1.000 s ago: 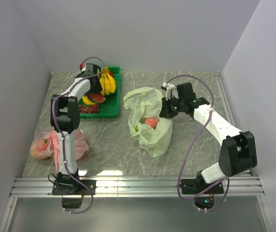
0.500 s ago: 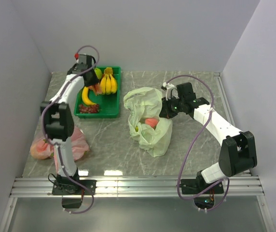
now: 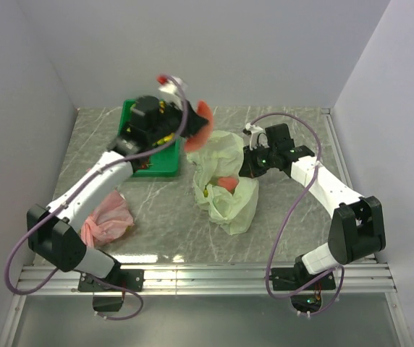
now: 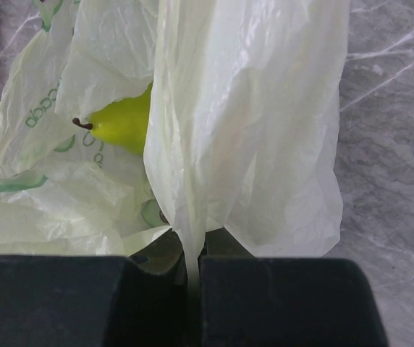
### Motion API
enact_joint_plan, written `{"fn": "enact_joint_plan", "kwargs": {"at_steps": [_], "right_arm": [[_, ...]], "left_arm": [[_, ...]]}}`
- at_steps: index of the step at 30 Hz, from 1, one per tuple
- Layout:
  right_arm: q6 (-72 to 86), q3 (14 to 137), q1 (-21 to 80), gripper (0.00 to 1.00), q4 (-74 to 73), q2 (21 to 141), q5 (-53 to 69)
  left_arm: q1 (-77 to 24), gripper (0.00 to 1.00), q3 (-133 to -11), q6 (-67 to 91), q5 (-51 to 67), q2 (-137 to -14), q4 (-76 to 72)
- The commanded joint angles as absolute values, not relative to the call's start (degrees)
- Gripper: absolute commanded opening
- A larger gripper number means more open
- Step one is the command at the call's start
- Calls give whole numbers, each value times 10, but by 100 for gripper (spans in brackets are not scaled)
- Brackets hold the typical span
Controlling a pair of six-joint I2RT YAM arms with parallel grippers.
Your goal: Place the fake fruits into the plastic bag and tie a complex knot
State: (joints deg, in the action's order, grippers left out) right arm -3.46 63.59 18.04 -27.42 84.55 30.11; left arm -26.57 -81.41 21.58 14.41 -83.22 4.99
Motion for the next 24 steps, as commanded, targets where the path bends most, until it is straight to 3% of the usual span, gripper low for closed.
{"fn": "enact_joint_plan", "kwargs": {"at_steps": [1,5,12,15,16,19,22,24], "right_arm": [[-26,659,171,0,-282,832,312],[-24,670,156,0,-290,835,320],[-27,677,151,0,-293,843,333],[-29,675,148,0,-293,842,330],[-31,674,146,0,-294,840,329],[-40,668,142,0,-294,832,319],[-44,662,142,0,-291,829,316],[-45,662,142,0,-290,831,315]], "left_arm": [[-328,5,-763,145,169,-835,-49],[-393,17,-720,107,132,-862,-102],[-460,23,-708,76,64,-947,-161],[-465,37,-715,69,66,-964,-136],[-466,54,-717,69,68,-962,-124],[-465,90,-724,69,62,-942,-79],[-460,99,-734,65,64,-909,-33],[-449,99,-749,76,83,-876,-3]]}}
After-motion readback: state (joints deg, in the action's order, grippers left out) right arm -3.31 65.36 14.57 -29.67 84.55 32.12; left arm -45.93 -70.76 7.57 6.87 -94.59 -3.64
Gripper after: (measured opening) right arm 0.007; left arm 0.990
